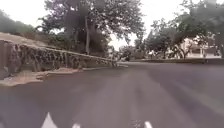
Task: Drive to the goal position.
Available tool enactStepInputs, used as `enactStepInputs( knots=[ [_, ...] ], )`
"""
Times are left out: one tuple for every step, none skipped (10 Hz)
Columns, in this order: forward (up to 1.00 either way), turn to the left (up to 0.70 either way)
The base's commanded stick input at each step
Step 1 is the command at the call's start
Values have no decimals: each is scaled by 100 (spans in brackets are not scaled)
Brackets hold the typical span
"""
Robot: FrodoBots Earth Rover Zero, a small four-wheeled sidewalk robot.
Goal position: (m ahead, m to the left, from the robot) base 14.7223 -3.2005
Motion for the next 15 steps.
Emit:
enactStepInputs(
  knots=[
    [85, -6],
    [85, -10],
    [85, -23],
    [85, -23],
    [85, -23],
    [85, -23],
    [85, -23],
    [85, -23],
    [85, -23],
    [85, -23],
    [85, -23],
    [85, -23],
    [85, -23],
    [85, -23],
    [85, -23]
  ],
)
